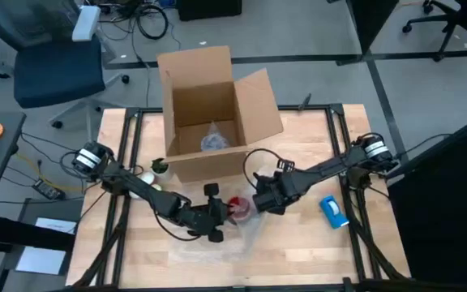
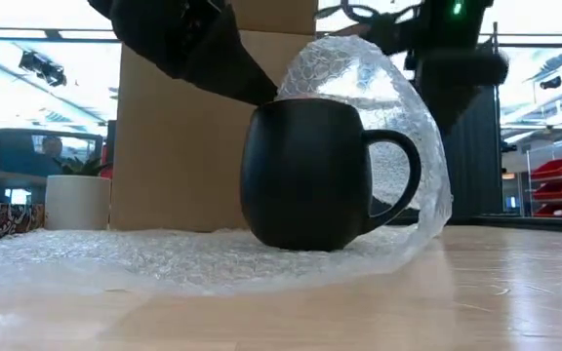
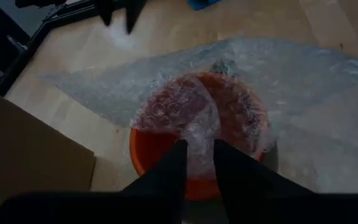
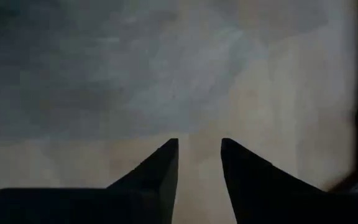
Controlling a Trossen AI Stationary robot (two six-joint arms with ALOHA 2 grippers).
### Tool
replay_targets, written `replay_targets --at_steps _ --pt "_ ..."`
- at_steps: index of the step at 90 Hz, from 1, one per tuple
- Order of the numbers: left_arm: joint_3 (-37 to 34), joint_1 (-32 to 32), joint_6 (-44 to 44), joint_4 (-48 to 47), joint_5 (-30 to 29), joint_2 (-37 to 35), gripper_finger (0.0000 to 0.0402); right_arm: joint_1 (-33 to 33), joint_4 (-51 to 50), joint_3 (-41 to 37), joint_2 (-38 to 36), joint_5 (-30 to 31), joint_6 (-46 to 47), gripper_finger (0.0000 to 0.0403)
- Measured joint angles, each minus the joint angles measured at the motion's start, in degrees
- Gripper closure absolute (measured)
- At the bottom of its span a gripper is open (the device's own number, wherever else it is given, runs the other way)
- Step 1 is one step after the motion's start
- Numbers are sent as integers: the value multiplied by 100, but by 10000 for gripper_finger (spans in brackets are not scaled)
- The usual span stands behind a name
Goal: Wrap mug
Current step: Wrap the black mug with bubble wrap
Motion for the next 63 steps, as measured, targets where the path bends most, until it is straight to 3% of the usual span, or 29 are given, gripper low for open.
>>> replay_targets --at_steps 13,27,50,63 --pt "0 0 4 0 0 0 337 -187 411 -217 -7 531 -233 309" --pt "0 0 13 0 -1 0 337 -217 1029 -110 -56 395 -714 311" --pt "0 0 125 22 -2 0 337 638 1583 575 -245 355 -1910 321" --pt "0 0 5 20 -2 0 337 866 2551 588 -234 -563 -2555 321"
